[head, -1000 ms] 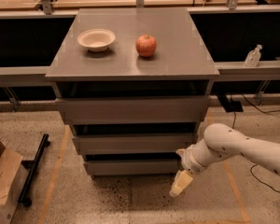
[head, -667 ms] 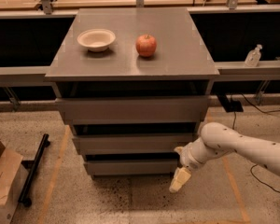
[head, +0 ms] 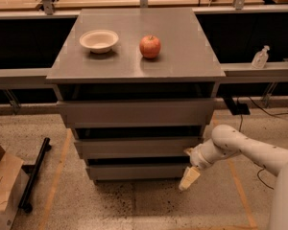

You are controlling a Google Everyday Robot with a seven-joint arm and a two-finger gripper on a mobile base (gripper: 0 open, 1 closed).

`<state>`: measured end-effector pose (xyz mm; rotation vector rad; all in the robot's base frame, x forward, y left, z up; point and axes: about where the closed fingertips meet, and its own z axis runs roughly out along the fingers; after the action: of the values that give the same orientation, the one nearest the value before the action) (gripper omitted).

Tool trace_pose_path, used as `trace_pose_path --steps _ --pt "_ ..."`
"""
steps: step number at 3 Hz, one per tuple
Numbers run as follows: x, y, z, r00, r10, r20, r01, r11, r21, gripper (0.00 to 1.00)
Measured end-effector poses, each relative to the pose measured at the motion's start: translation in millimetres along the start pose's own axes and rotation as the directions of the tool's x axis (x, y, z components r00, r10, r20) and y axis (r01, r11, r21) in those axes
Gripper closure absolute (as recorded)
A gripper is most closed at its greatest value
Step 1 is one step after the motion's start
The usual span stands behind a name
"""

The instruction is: Open bottom drawer

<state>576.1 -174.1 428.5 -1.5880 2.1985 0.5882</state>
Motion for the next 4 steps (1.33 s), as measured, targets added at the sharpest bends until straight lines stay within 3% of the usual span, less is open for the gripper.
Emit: trace_pose_path --steps 2,3,4 --pt "27 -4 42 0.998 0.004 -0.067 -0.007 0.9991 -0.043 0.00" --pt "58 -31 75 0.993 -0.066 -0.094 0.060 0.9963 -0.062 0.00" --pt "60 -35 77 0.993 -0.072 -0.096 0.067 0.9962 -0.056 0.00"
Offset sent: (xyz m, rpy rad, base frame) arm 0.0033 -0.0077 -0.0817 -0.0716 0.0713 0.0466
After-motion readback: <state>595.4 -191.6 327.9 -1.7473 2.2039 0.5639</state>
